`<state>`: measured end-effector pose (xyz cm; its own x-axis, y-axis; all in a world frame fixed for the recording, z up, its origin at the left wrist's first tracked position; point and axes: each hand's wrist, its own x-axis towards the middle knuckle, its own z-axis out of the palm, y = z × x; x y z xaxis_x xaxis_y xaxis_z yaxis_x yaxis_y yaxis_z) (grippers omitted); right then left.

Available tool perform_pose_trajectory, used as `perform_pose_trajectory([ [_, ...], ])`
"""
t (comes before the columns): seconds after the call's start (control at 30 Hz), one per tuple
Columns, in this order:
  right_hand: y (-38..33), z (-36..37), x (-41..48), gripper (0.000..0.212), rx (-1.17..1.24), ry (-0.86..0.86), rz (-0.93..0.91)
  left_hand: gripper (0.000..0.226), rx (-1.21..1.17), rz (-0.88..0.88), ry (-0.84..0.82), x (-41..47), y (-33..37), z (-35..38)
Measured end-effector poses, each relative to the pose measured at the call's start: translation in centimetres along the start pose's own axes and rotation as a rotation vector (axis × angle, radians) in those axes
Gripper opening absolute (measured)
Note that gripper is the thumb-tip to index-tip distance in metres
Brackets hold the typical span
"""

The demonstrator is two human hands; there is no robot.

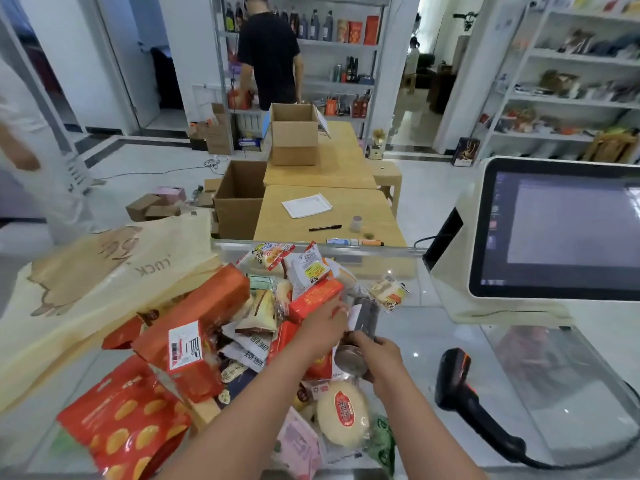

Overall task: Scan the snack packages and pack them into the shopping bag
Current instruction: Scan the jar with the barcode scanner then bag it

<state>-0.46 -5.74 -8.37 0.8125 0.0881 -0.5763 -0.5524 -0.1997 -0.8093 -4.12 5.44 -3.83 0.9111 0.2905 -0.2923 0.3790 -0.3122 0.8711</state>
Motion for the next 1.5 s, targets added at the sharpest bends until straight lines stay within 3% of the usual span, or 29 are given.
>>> perform_pose_trajectory([
  [0.17,-1.7,-0.4,-2.4,0.021,0.198,-0.011,-0.107,0.017,-0.152,0.032,-0.064,1.2,-0.4,-1.3],
  [0.27,-2.6,-0.8,-3.8,0.020,0.288,-0.082,-0.193,0.030,-0.208,-0.001,-0.185,1.4,0.0,-1.2],
  [0.37,-2.8,-1.5,-4.0,0.021,0.311,-0.118,-0.259,0.021,-0.310,0.034,-0.272,1.2,0.8,-0.7],
  [0.63,-4.0,-5.0,-3.3,0.028,0.400,-0.225,-0.198,0.018,-0.305,0.110,-0.221,1.6,2.9,1.8],
  [0.7,-4.2,-6.2,-3.0,0.028,0.374,-0.219,-0.214,0.031,-0.314,0.142,-0.199,1.4,3.4,2.5],
  [0.87,-4.7,-9.6,-1.8,0.037,0.442,-0.126,-0.307,0.062,-0.140,0.280,-0.154,1.1,4.4,3.7],
  [1.0,-5.5,-12.5,-1.4,0.050,0.480,-0.036,-0.302,0.065,0.088,0.447,-0.206,0.8,5.0,3.1],
  [1.1,-5.5,-13.3,-1.6,0.040,0.504,-0.062,-0.304,0.067,0.265,0.604,-0.035,1.6,5.2,2.9],
  [1.17,-5.3,-13.0,-1.8,0.031,0.621,-0.022,-0.332,0.071,0.103,0.531,0.173,2.2,5.2,3.2],
  [1.23,-5.0,-12.5,-2.3,0.030,0.633,0.036,-0.424,0.072,-0.229,0.231,0.215,2.0,5.8,3.9],
  [1.33,-3.8,-11.8,-3.3,0.037,0.462,0.105,-0.604,0.043,-0.632,-0.104,-0.065,1.4,7.0,5.5],
  [1.5,-2.7,-11.5,-4.5,0.046,0.341,0.121,-0.794,0.036,-0.827,-0.116,-0.203,1.3,7.5,7.6],
])
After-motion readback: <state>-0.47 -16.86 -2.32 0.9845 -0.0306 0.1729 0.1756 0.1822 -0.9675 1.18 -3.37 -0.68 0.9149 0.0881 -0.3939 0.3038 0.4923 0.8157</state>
